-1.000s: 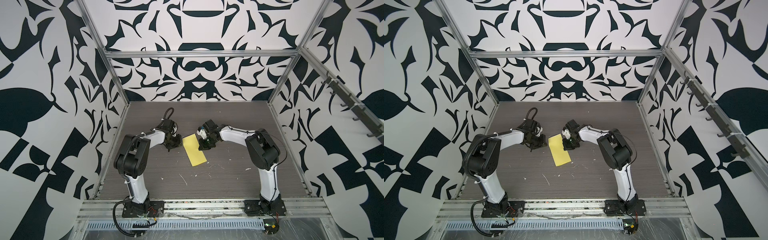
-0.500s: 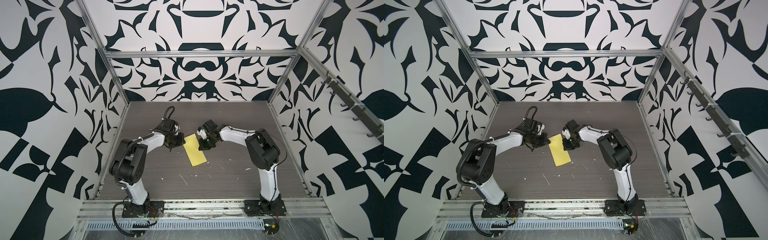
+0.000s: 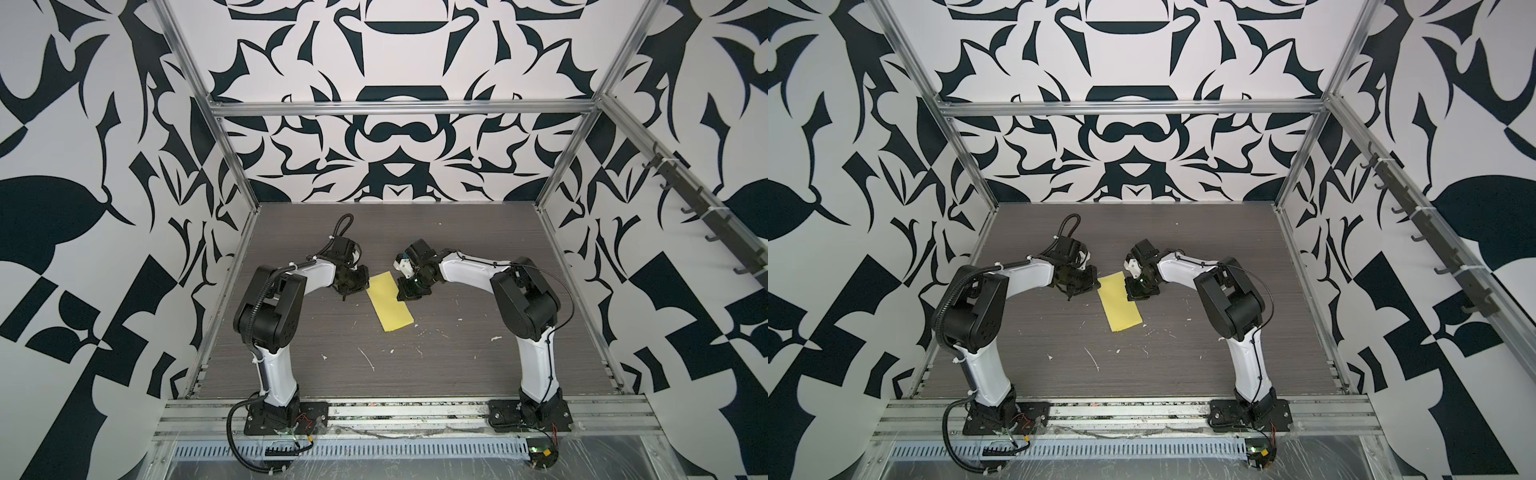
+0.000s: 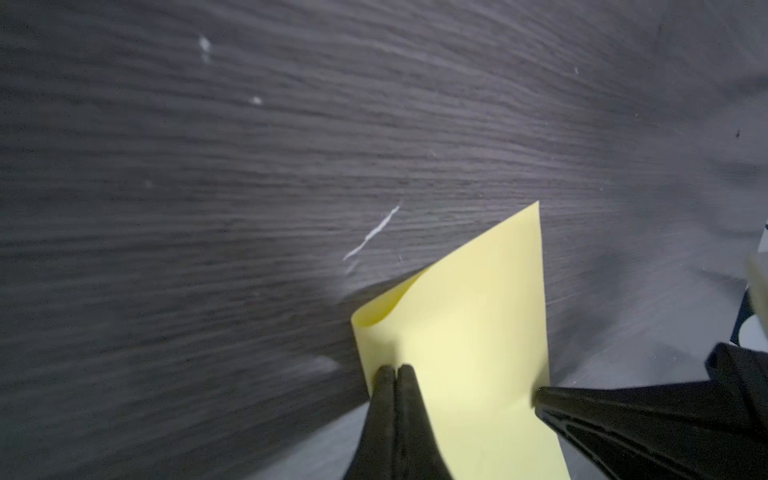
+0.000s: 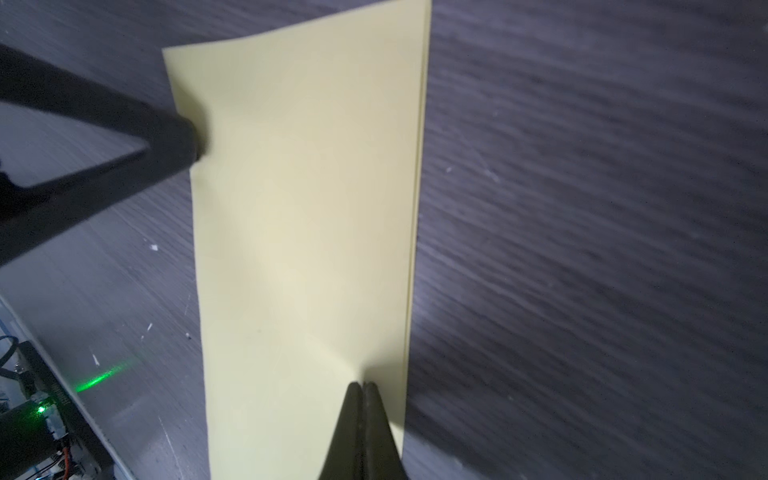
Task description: Fold a paper plane with a square sheet of paper (pick it up from the middle)
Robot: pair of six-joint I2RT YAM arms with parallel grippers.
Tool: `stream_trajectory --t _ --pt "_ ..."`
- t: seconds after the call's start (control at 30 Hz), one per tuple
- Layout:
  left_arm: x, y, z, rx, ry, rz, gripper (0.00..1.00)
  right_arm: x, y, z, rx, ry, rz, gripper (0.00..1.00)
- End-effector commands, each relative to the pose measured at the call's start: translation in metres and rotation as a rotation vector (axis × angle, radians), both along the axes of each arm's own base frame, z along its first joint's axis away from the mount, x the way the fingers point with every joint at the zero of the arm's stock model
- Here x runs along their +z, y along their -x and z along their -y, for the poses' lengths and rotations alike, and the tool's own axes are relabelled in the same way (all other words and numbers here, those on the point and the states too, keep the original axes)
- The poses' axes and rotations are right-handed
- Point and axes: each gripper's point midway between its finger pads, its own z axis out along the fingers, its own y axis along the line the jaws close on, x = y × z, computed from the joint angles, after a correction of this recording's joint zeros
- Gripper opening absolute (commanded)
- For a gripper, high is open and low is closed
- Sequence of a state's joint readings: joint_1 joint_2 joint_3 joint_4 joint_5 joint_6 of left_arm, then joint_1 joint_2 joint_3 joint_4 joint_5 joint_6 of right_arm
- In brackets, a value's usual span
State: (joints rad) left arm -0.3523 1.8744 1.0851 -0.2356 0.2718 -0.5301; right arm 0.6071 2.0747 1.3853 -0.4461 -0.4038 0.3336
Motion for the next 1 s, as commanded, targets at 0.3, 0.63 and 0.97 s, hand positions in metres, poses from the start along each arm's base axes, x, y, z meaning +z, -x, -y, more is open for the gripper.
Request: stream_trajectory --t 0.3,0.63,0.97 --pt "0.005 -0.013 -0.038 0.092 -0.084 -0.008 0.0 -0.071 0.023 0.066 -0.051 0.327 -0.076 0.0" --pt "0.033 -0.006 0.01 0.023 0.095 0.044 0.0 -0.073 0.024 0.067 -0.055 0.329 -0.082 0.0" --pt "-0.002 -0.012 -0.006 0.094 -0.028 -0.036 0.0 -0.074 0.026 0.067 -0.054 0.333 -0.084 0.0"
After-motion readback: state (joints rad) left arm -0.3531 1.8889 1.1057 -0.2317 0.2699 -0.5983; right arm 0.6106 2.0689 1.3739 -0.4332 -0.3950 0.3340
